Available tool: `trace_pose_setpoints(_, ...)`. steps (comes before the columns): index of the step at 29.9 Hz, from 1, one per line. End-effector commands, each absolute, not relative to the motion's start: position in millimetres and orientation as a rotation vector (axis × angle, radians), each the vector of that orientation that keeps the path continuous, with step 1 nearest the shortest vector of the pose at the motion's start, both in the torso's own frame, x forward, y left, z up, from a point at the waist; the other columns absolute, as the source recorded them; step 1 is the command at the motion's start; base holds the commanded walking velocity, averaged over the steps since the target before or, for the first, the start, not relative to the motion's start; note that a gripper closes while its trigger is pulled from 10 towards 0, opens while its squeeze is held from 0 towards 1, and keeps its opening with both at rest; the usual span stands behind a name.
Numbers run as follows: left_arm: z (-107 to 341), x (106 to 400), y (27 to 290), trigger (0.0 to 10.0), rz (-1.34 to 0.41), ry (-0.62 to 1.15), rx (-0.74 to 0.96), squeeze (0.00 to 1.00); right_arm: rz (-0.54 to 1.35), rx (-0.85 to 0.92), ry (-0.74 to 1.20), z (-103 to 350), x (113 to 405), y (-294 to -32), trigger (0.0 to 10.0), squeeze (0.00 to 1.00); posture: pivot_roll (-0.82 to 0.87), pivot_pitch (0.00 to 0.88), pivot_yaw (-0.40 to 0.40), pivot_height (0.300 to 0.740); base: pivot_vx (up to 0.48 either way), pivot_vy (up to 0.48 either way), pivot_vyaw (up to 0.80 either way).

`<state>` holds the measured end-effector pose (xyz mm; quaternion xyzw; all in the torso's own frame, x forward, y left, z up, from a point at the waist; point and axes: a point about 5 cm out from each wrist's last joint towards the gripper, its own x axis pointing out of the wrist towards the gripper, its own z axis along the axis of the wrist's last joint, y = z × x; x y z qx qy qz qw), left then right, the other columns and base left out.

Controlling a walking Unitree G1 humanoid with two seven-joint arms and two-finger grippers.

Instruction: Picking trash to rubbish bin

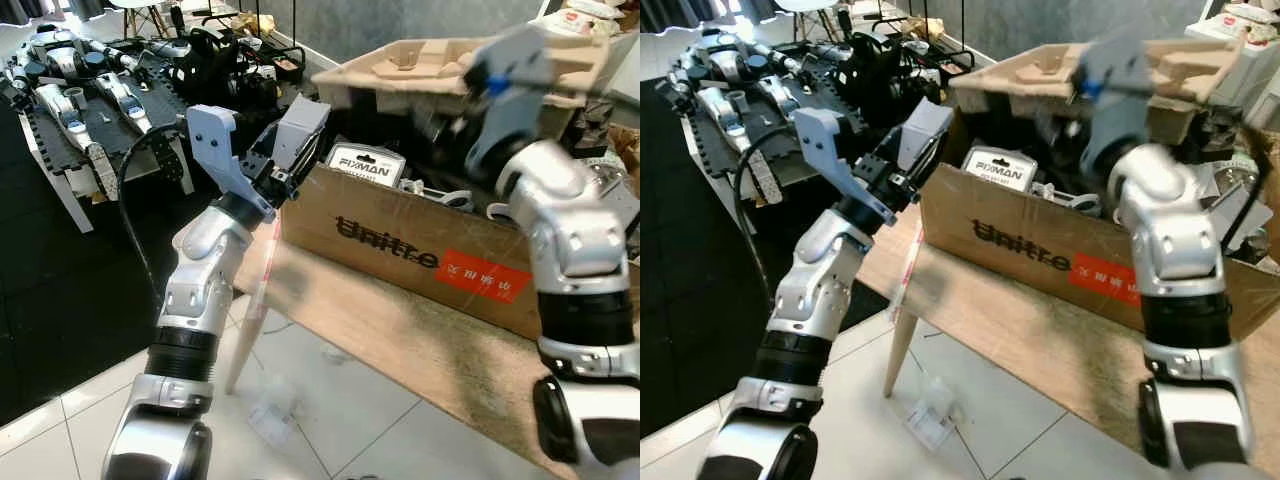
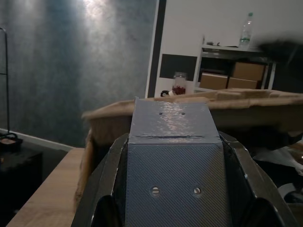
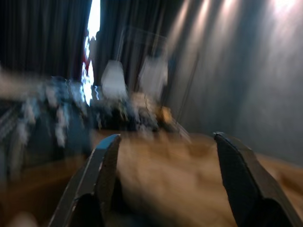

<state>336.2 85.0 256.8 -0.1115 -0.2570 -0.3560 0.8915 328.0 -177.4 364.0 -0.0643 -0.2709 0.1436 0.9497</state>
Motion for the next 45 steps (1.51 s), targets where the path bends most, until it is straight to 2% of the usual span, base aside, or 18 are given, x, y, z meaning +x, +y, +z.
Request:
trace_pose_setpoints(1,255.6,325.2,62.1,10.0,-0.871,-0.53,-0.178,0.0,0.422,0.045,-0.717,382.7,308.4,-170.7,10.0,0.0,-0.05,0.076,0.027,0.74,0.0,0.0,0.0)
trace_pose_setpoints(3,253.9,322.2,55.7,10.0,-0.906,-0.526,-0.158,0.0,0.477,0.094,-0.749,385.7,303.1,-167.2,10.0,0.0,-0.06,0.075,0.032,0.74,0.0,0.0,0.0)
trace_pose_setpoints(6,253.1,320.6,46.1,10.0,-0.934,-0.525,-0.148,0.0,0.655,0.199,-0.776,384.0,290.0,-153.7,10.0,0.0,-0.07,0.074,0.041,0.74,0.0,0.0,0.0)
trace_pose_setpoints(8,253.8,321.6,45.2,10.0,-0.932,-0.526,-0.153,0.0,0.664,0.221,-0.782,383.1,288.2,-153.0,10.0,0.0,-0.08,0.074,0.045,0.74,0.0,0.0,0.0)
trace_pose_setpoints(18,256.7,332.3,44.6,10.0,-0.883,-0.526,-0.113,0.0,0.483,0.303,-0.818,386.8,289.0,-183.5,10.0,0.0,-0.12,0.074,0.078,0.74,0.0,0.0,-0.48)
trace_pose_setpoints(23,258.1,335.1,43.1,10.0,-0.861,-0.529,-0.086,0.0,0.48,0.308,-0.829,386.8,284.5,-185.5,10.0,0.0,-0.13,0.078,0.086,0.74,0.0,0.0,0.0)
trace_pose_setpoints(30,261.4,341.3,44.2,10.0,-0.799,-0.539,-0.033,0.0,0.504,0.251,-0.781,378.7,279.6,-182.3,10.0,0.0,-0.14,0.08,0.09,0.74,0.0,0.0,-0.8)
trace_pose_setpoints(36,268.3,351.5,54.5,10.0,-0.702,-0.556,0.013,0.0,0.673,0.122,-0.677,359.8,272.2,-160.8,10.0,0.0,-0.15,0.081,0.093,0.74,0.0,0.0,-0.8)
trace_pose_setpoints(38,273.4,359.0,62.3,10.0,-0.634,-0.567,0.048,0.0,0.798,0.087,-0.635,348.6,263.9,-146.7,10.0,0.0,-0.16,0.082,0.095,0.74,0.0,0.0,-0.8)
trace_pose_setpoints(40,273.4,359.0,62.3,10.0,-0.634,-0.567,0.048,0.0,0.798,0.087,-0.635,348.6,263.9,-146.7,10.0,0.0,-0.16,0.082,0.095,0.74,0.0,0.0,-0.8)
trace_pose_setpoints(42,278.6,363.7,67.6,10.0,-0.583,-0.579,0.067,0.0,0.925,0.091,-0.607,340.4,253.8,-135.2,10.0,0.0,-0.17,0.081,0.097,0.74,0.0,0.0,-0.8)
trace_pose_setpoints(44,278.6,363.7,67.6,10.0,-0.583,-0.579,0.067,0.0,0.925,0.091,-0.607,340.4,253.8,-135.2,10.0,0.0,-0.17,0.081,0.097,0.74,0.0,0.0,-0.8)
trace_pose_setpoints(45,281.2,365.5,69.9,10.0,-0.56,-0.586,0.074,0.0,0.997,0.08,-0.589,335.0,246.9,-128.9,10.0,0.0,-0.17,0.081,0.097,0.74,0.0,0.0,0.0)
